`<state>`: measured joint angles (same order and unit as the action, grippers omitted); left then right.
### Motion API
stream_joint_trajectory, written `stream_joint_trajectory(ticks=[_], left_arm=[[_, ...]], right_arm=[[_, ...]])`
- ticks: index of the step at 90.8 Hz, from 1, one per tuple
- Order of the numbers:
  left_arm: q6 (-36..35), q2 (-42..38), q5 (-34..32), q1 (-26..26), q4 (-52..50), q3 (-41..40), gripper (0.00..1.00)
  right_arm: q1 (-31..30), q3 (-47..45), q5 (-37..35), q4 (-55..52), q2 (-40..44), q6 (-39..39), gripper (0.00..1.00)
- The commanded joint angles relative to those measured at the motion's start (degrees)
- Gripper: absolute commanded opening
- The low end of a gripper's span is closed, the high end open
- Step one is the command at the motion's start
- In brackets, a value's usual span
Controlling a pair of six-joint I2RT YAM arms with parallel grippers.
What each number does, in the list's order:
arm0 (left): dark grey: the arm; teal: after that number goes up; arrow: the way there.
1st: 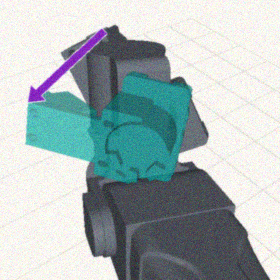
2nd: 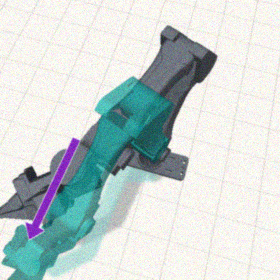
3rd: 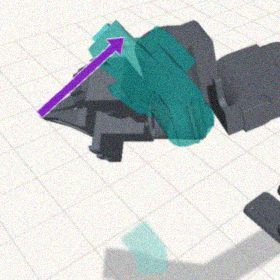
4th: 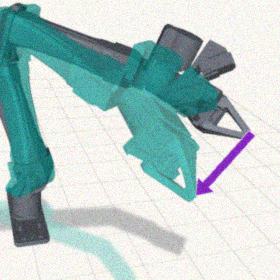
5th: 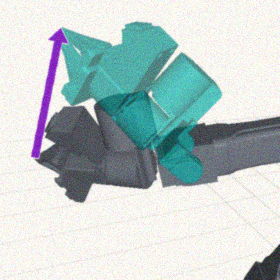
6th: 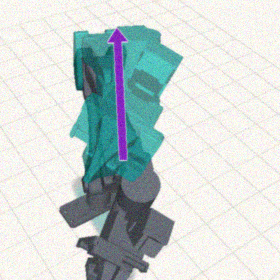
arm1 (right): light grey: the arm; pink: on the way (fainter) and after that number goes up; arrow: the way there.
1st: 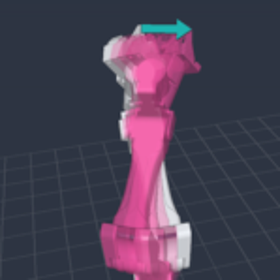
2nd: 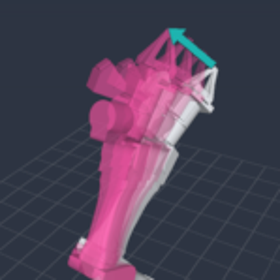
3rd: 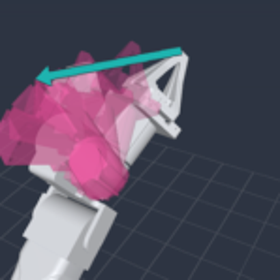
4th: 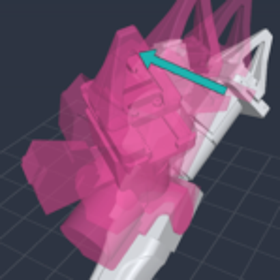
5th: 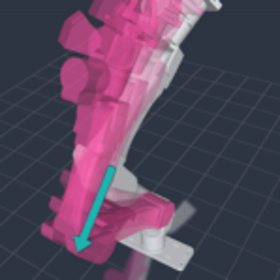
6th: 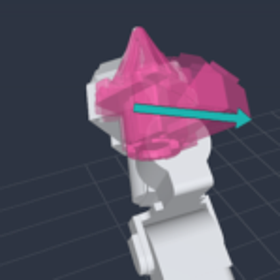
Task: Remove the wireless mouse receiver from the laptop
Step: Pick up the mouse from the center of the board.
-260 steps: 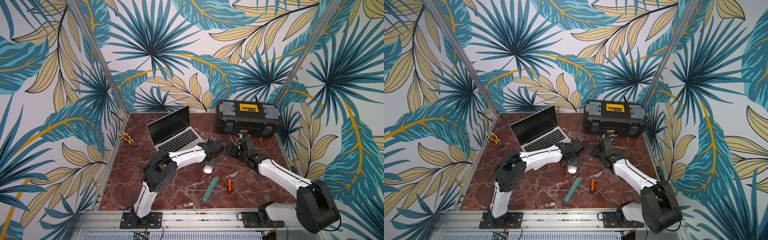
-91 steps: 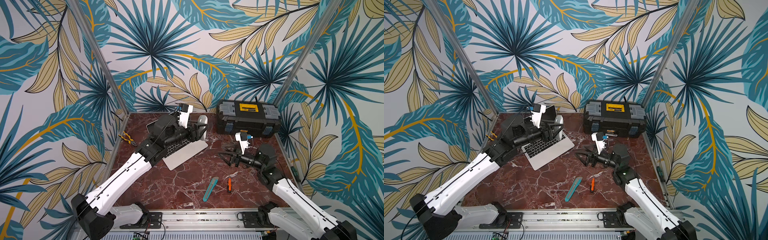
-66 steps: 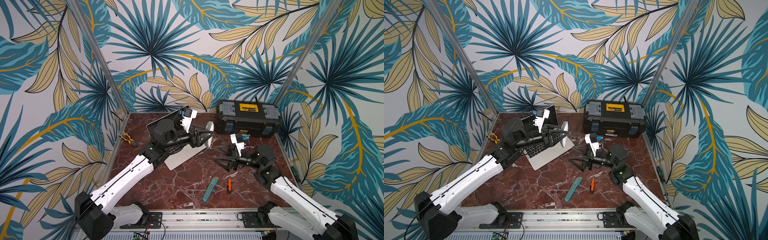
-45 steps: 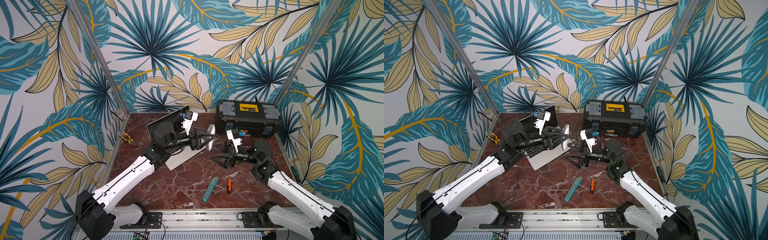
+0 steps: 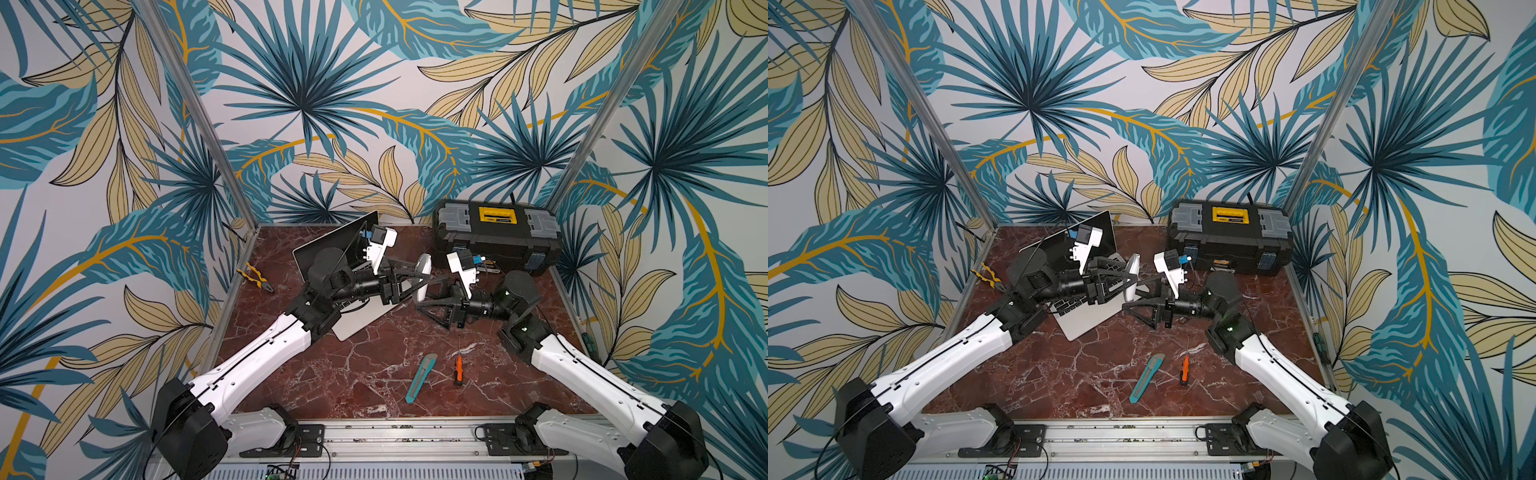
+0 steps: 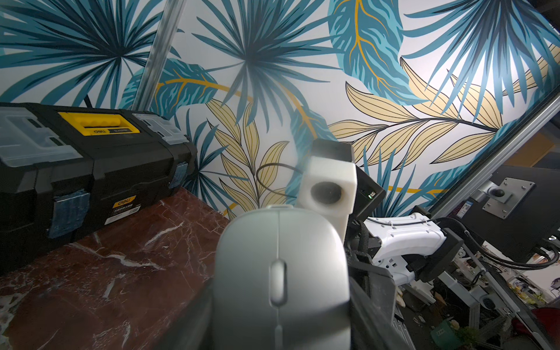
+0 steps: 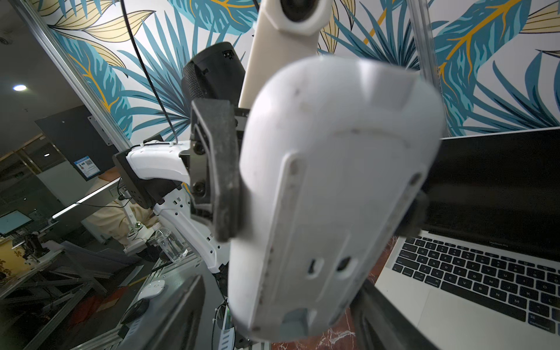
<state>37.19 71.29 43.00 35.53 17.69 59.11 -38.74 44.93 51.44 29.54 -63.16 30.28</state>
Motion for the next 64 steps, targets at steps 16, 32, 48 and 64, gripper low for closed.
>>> stream_joint_trajectory(ticks=[16, 32, 48, 64], left_arm=[[2.2, 0.7, 2.1, -0.1, 5.8, -3.5, 0.42], [2.6, 0.5, 2.5, -0.1, 6.4, -5.3, 0.42], [1.5, -0.7, 1.2, -0.1, 5.0, -7.1, 0.68], [-4.0, -5.0, -6.8, -0.6, -4.1, -6.7, 1.00]], right_arm=[[-0.5, 1.2, 0.0, 5.6, -1.2, 3.2, 0.64], [-0.5, 1.0, -0.2, 6.1, -1.2, 3.4, 0.50], [-0.5, 0.3, -1.7, 3.0, -1.1, 0.7, 0.42], [-0.5, -0.2, -8.1, -9.6, -1.6, -8.0, 0.40]])
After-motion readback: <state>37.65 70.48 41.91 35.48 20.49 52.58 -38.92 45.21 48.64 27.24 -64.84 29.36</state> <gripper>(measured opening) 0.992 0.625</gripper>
